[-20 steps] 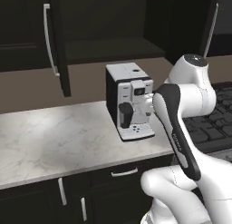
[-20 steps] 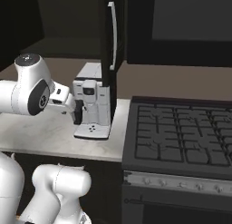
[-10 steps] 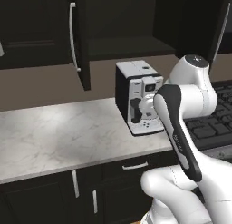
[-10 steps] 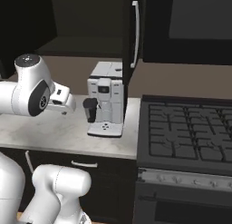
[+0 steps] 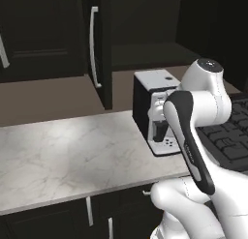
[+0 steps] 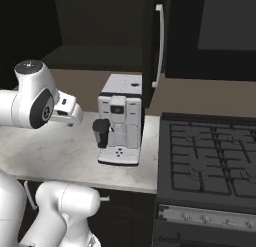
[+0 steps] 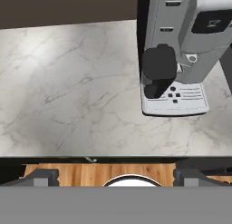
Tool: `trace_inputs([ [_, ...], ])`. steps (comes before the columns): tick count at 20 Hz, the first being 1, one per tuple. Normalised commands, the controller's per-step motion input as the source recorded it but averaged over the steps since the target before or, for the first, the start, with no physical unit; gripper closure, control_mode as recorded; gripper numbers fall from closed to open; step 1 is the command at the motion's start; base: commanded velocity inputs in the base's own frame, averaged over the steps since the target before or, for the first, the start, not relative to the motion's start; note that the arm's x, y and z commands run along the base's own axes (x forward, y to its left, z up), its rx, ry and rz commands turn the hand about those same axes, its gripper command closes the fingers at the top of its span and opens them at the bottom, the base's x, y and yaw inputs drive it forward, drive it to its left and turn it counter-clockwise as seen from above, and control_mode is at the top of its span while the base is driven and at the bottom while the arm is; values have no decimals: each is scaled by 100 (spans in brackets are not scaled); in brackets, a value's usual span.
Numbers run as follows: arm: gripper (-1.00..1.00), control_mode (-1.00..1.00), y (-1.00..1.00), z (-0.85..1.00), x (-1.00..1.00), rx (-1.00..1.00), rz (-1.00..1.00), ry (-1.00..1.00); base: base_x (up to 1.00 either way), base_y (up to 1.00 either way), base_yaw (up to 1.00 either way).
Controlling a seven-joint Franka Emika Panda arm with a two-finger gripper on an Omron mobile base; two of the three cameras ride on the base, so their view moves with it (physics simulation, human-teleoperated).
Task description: Close all open cabinet doors.
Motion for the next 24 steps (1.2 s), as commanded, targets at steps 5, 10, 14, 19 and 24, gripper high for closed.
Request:
trace_inputs([
  [5,-100,100,0,0,0,0,0,0,45,-2,1],
  [10,-100,100,0,0,0,0,0,0,0,-3,0],
  [14,-100,100,0,0,0,0,0,0,0,0,0],
  [19,-100,100,0,0,0,0,0,0,0,0,0],
  [24,-100,-100,0,0,0,0,0,0,0,0,0],
])
